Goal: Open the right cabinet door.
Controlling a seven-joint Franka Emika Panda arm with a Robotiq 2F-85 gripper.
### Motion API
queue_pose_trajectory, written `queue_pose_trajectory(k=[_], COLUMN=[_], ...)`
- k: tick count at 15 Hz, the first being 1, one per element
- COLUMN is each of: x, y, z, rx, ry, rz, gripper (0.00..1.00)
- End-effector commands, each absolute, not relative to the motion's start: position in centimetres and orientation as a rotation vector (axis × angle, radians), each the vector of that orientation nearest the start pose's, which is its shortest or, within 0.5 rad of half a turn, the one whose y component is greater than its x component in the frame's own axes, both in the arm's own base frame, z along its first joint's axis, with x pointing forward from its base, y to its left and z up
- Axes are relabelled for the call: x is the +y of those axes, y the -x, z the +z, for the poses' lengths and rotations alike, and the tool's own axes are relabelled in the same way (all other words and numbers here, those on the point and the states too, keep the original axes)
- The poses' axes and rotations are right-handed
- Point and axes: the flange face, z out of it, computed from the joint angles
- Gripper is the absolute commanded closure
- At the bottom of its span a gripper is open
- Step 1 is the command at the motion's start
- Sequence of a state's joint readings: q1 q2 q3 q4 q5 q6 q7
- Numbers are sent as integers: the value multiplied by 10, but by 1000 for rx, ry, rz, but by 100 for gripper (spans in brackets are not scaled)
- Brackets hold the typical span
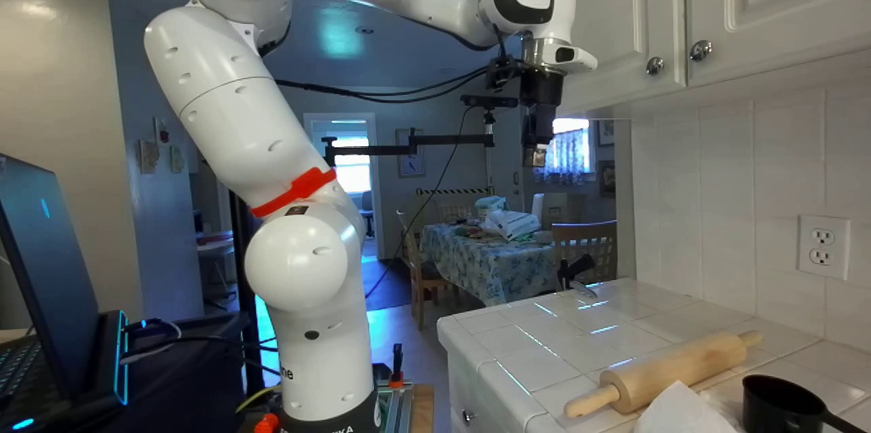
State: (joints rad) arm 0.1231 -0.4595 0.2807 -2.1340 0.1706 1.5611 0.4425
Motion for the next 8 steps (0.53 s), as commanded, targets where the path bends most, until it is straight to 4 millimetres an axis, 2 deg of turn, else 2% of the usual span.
queue_pose_trajectory(k=[1, 3, 8], x=[193, 193, 168], y=[-358, -358, -363], z=[571, 571, 615], rx=[132, 132, 478], ry=[3139, 3139, 3116], rz=[216, 216, -16], gripper=[0, 0, 0])
